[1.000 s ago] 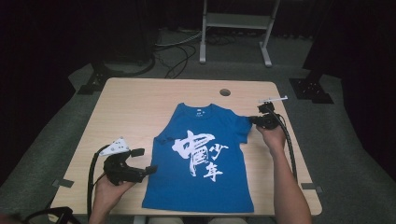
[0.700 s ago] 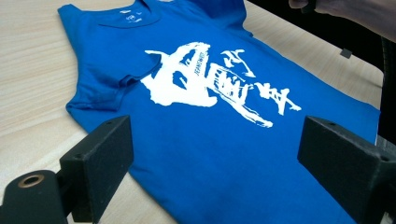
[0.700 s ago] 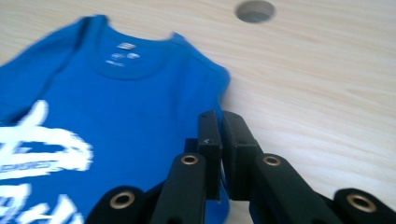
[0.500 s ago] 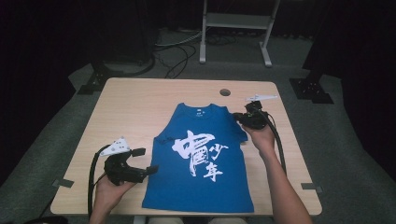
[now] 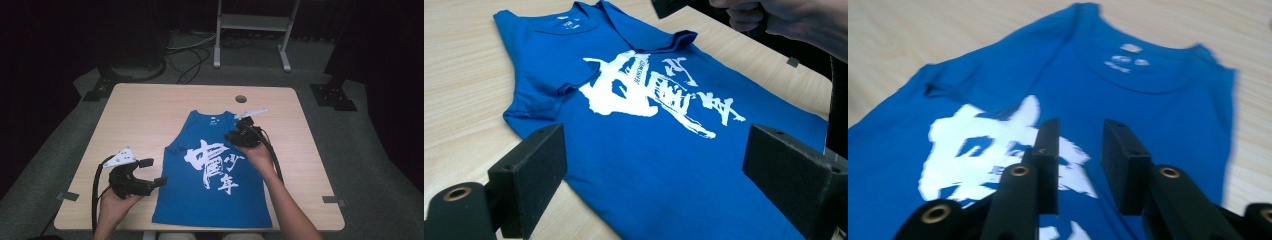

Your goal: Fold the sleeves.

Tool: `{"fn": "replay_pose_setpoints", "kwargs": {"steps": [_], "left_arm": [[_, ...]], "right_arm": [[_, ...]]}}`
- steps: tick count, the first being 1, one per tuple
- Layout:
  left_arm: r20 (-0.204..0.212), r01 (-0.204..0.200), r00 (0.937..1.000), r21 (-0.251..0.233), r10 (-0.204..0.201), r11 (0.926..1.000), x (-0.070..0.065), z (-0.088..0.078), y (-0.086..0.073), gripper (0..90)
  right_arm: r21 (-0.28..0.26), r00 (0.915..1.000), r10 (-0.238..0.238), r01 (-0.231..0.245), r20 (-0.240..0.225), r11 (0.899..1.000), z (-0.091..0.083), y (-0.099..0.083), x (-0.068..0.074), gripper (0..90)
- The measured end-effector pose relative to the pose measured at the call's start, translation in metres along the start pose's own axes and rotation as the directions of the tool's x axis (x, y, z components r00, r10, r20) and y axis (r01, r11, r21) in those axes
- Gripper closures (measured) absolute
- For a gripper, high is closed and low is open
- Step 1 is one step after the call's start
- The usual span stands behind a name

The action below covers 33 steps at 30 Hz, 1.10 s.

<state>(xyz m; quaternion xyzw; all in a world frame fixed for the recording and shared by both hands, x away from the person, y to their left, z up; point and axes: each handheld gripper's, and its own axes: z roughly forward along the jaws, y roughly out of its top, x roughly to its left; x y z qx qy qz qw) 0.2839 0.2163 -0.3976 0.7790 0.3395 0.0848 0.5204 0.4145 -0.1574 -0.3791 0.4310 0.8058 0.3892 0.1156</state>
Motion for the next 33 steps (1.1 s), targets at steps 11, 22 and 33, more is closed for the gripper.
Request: {"fn": "replay_pose_setpoints", "kwargs": {"steps": [11, 22, 33], "left_arm": [[0.012, -0.005, 0.9999, 0.007, 0.005, 1.0000, -0.002, 0.003, 0.001, 10.2], [0.016, -0.007, 0.9999, 0.017, 0.007, 0.9998, -0.002, 0.006, 0.000, 10.2], [0.021, -0.007, 0.9998, 0.021, 0.006, 0.9998, -0.002, 0.006, 0.000, 10.2]], "right_arm": [[0.039, 0.9504, 0.302, -0.300, -0.075, 0.953, -0.014, -0.046, -0.052, 59.2], [0.048, 0.9396, 0.328, -0.325, -0.098, 0.945, -0.020, -0.058, -0.053, 50.7], [0.038, 0.9484, 0.313, -0.312, -0.050, 0.949, -0.021, -0.069, -0.057, 42.1]]}}
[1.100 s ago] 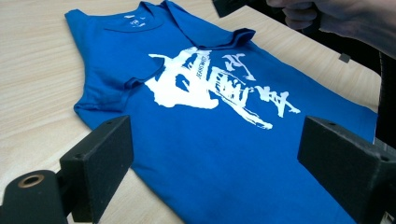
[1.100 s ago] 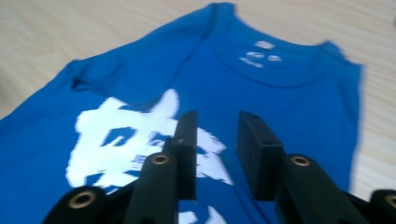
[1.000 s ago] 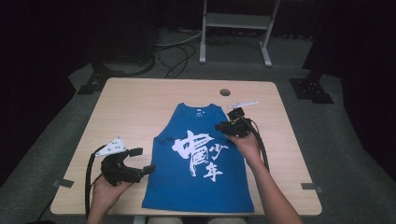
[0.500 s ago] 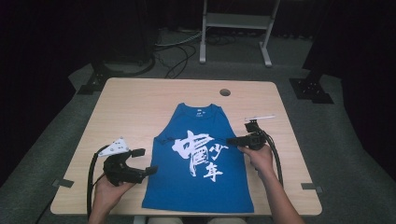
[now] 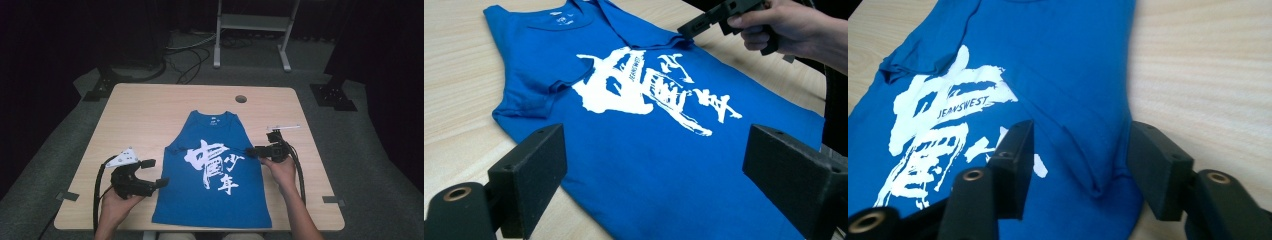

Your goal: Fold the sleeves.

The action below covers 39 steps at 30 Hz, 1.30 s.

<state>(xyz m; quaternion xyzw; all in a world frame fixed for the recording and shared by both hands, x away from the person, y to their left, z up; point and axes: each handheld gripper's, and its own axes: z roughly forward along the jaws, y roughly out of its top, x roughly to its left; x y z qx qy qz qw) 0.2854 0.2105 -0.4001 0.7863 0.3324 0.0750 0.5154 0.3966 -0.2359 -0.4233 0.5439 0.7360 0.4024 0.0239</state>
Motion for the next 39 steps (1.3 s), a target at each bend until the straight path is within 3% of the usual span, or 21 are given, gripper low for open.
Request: {"fn": "replay_pose_setpoints", "kwargs": {"steps": [5, 6, 7, 9, 12, 16, 19, 21, 24, 27, 39], "left_arm": [[0.011, -0.008, 0.9999, 0.009, 0.008, 0.9999, -0.001, 0.005, -0.001, 10.2], [0.013, -0.012, 0.9998, 0.015, 0.012, 0.9998, -0.001, 0.007, -0.001, 10.2], [0.022, -0.023, 0.9995, 0.030, 0.023, 0.9993, -0.002, 0.011, -0.002, 10.2], [0.024, -0.037, 0.9991, 0.046, 0.036, 0.9983, -0.003, 0.017, -0.003, 10.2], [0.027, -0.067, 0.9975, 0.091, 0.065, 0.9936, -0.006, 0.026, -0.006, 10.2], [0.042, -0.079, 0.9964, 0.156, 0.074, 0.9846, -0.010, 0.040, -0.009, 10.2], [0.055, -0.082, 0.9958, 0.191, 0.073, 0.9781, -0.014, 0.049, -0.012, 10.2], [0.053, -0.087, 0.9956, 0.213, 0.077, 0.9732, -0.017, 0.053, -0.013, 10.2], [0.044, -0.095, 0.9953, 0.266, 0.086, 0.9594, -0.020, 0.059, -0.015, 10.2], [0.035, -0.106, 0.9943, 0.285, 0.101, 0.9525, -0.023, 0.064, -0.015, 10.2], [0.001, -0.149, 0.9877, 0.309, 0.156, 0.9393, -0.046, 0.071, -0.017, 10.2]], "right_arm": [[-0.005, 0.9968, -0.067, 0.066, -0.044, 0.998, -0.007, -0.001, 0.013, 31.0], [0.012, 0.9902, -0.131, 0.131, -0.049, 0.991, -0.008, -0.002, 0.022, 28.7], [0.039, 0.9752, -0.217, 0.219, -0.042, 0.975, -0.007, -0.005, 0.033, 24.8], [0.057, 0.9542, -0.298, 0.299, -0.025, 0.953, -0.007, -0.011, 0.045, 21.8], [0.065, 0.9281, -0.372, 0.372, -0.022, 0.926, -0.004, -0.021, 0.057, 20.8], [0.093, 0.9148, -0.402, 0.404, -0.033, 0.910, -0.001, -0.035, 0.063, 18.3], [0.099, 0.8918, -0.452, 0.452, -0.020, 0.887, 0.000, -0.045, 0.065, 17.9], [0.101, 0.8891, -0.457, 0.457, -0.023, 0.884, 0.001, -0.049, 0.065, 16.0], [0.118, 0.8785, -0.478, 0.476, -0.015, 0.872, 0.006, -0.053, 0.062, 12.9], [0.105, 0.8443, -0.536, 0.533, 0.001, 0.840, 0.007, -0.058, 0.063, 13.0], [0.069, 0.8221, -0.568, 0.569, -0.035, 0.819, 0.001, -0.061, 0.051, 12.9]]}}
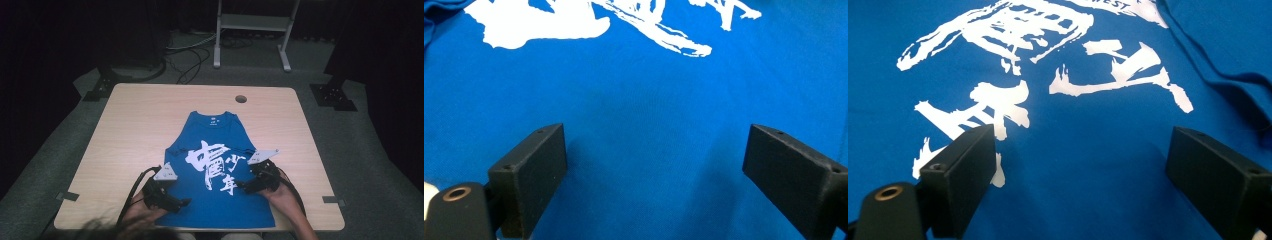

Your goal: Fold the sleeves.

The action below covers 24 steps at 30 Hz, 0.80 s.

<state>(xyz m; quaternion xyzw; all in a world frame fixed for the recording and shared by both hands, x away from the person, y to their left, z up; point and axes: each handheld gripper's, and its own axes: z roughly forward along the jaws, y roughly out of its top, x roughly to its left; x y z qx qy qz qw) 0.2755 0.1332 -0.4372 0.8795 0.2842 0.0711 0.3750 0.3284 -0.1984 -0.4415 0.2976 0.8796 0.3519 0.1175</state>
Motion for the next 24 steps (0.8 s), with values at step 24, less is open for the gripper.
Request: {"fn": "replay_pose_setpoints", "kwargs": {"steps": [24], "left_arm": [[0.018, 0.046, 0.9989, -0.157, -0.044, 0.9865, 0.005, -0.016, 0.006, 6.6]], "right_arm": [[-0.091, 0.9959, 0.081, -0.077, 0.040, 0.993, -0.019, -0.022, 0.003, 3.7]]}}
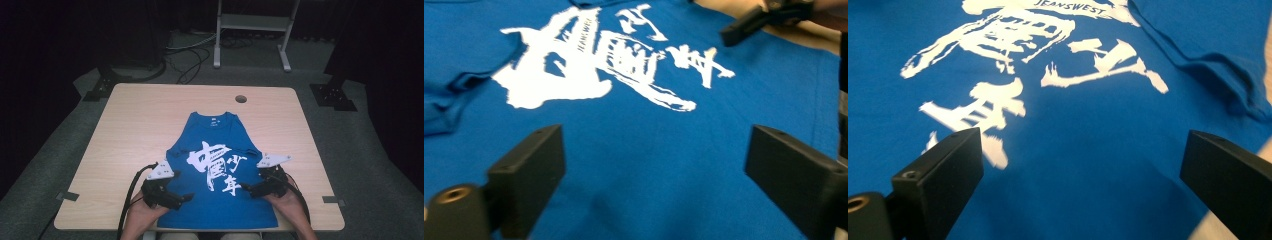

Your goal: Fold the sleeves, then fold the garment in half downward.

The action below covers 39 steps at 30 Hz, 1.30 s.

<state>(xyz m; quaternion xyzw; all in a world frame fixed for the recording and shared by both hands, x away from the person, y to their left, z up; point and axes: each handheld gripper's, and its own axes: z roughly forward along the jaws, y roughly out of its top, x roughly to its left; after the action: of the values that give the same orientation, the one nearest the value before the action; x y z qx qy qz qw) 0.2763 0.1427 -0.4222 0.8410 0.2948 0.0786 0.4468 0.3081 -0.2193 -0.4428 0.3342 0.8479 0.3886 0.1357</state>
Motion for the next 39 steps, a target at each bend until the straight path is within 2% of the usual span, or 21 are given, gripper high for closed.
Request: {"fn": "replay_pose_setpoints", "kwargs": {"steps": [2, 4, 6, 10, 13, 16, 21, 23, 27, 34, 39], "left_arm": [[-0.022, 0.022, 0.9995, 0.003, -0.022, 0.9997, 0.002, -0.001, -0.001, 2.5], [-0.034, 0.031, 0.9989, 0.000, -0.031, 0.9995, 0.003, -0.004, -0.002, 2.1], [-0.083, 0.024, 0.9963, -0.009, -0.025, 0.9997, 0.002, -0.007, -0.004, 2.1], [-0.083, 0.026, 0.9962, -0.031, -0.029, 0.9992, 0.005, -0.013, -0.006, 2.1], [-0.109, 0.041, 0.9931, -0.032, -0.044, 0.9987, 0.009, -0.015, -0.008, 2.1], [-0.115, 0.054, 0.9917, -0.033, -0.058, 0.9980, 0.012, -0.019, -0.010, 2.1], [-0.118, 0.053, 0.9913, -0.036, -0.057, 0.9979, 0.015, -0.024, -0.013, 2.1], [-0.134, 0.052, 0.9894, -0.023, -0.055, 0.9984, 0.016, -0.025, -0.014, 2.1], [-0.120, 0.050, 0.9914, -0.027, -0.053, 0.9984, 0.018, -0.024, -0.015, 2.1], [-0.100, 0.051, 0.9935, -0.019, -0.053, 0.9985, 0.022, -0.021, -0.012, 2.2], [-0.094, 0.049, 0.9943, -0.031, -0.051, 0.9983, 0.027, -0.021, -0.006, 2.1]], "right_arm": [[-0.016, 0.9999, 0.016, -0.016, 0.004, 1.000, -0.006, -0.004, 0.000, 3.7], [-0.023, 0.9992, 0.037, -0.037, 0.012, 0.999, -0.012, -0.009, 0.001, 3.7], [-0.034, 0.9985, 0.053, -0.053, 0.013, 0.998, -0.019, -0.014, 0.000, 3.7], [-0.061, 0.9965, 0.077, -0.075, 0.032, 0.995, -0.031, -0.022, 0.000, 3.7], [-0.067, 0.9946, 0.098, -0.096, 0.034, 0.993, -0.038, -0.027, 0.000, 3.7], [-0.064, 0.9930, 0.108, -0.105, 0.046, 0.992, -0.043, -0.030, -0.001, 3.7], [-0.064, 0.9904, 0.124, -0.120, 0.060, 0.991, -0.051, -0.034, -0.004, 3.7], [-0.062, 0.9888, 0.135, -0.131, 0.065, 0.990, -0.054, -0.034, -0.006, 3.7], [-0.068, 0.9860, 0.150, -0.145, 0.072, 0.987, -0.058, -0.035, -0.009, 3.7], [-0.061, 0.9868, 0.146, -0.142, 0.070, 0.988, -0.060, -0.033, -0.011, 3.7], [-0.054, 0.9884, 0.137, -0.134, 0.065, 0.990, -0.058, -0.026, -0.013, 3.7]]}}
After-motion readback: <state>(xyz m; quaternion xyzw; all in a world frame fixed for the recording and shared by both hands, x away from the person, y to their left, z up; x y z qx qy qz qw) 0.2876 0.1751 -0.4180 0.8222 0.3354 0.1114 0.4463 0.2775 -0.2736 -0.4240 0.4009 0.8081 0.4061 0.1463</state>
